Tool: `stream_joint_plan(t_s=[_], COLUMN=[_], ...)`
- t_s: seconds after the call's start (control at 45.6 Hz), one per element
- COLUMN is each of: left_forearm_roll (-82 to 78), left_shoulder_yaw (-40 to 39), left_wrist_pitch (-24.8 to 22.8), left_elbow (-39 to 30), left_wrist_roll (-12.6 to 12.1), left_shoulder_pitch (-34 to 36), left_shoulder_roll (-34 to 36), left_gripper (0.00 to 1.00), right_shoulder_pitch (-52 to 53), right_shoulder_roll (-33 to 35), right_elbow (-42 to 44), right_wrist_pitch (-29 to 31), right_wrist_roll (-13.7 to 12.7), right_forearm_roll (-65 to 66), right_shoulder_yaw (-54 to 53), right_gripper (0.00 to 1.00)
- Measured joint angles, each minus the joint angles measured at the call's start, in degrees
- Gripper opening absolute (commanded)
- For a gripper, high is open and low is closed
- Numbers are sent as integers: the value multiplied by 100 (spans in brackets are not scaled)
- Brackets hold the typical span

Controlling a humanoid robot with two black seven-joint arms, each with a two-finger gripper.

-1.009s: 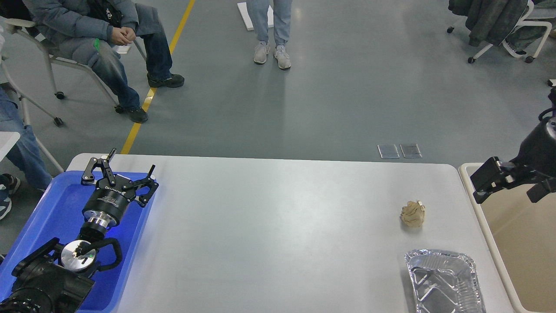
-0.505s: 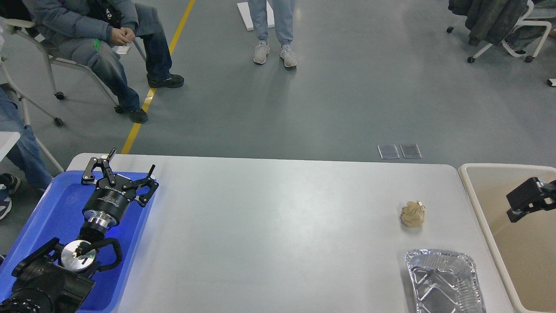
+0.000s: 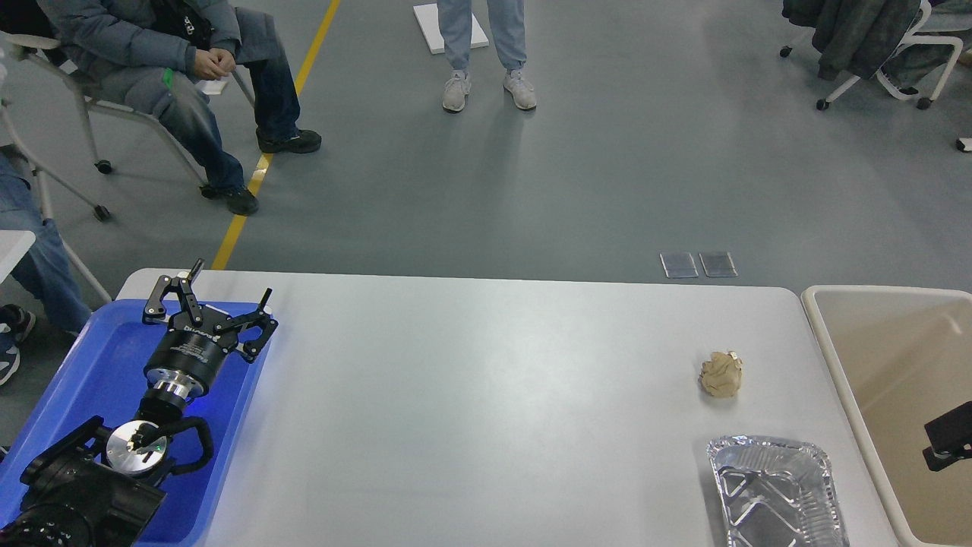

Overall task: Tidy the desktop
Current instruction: 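Lower the right gripper down beside the bin toward the silver foil tray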

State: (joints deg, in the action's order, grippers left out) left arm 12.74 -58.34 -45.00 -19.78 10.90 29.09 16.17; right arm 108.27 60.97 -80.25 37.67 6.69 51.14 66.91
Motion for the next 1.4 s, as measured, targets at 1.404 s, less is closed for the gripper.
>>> stream_joint_plan(t_s=[1.404], left_forearm_roll=[1], left_shoulder_yaw=[-1], left_wrist_pitch=[0], left_elbow=[0], left_wrist_roll=[4], left_shoulder_pitch=[0], left_shoulder_roll=[0], left_gripper=[100], right_shoulder_pitch=[-5168], right_shoulder_roll=[-810], right_elbow=[1589], right_wrist_pitch=[-1204], right_wrist_roll=[212], right_forearm_roll=[655], right_shoulder_yaw=[-3888], right_gripper=[99])
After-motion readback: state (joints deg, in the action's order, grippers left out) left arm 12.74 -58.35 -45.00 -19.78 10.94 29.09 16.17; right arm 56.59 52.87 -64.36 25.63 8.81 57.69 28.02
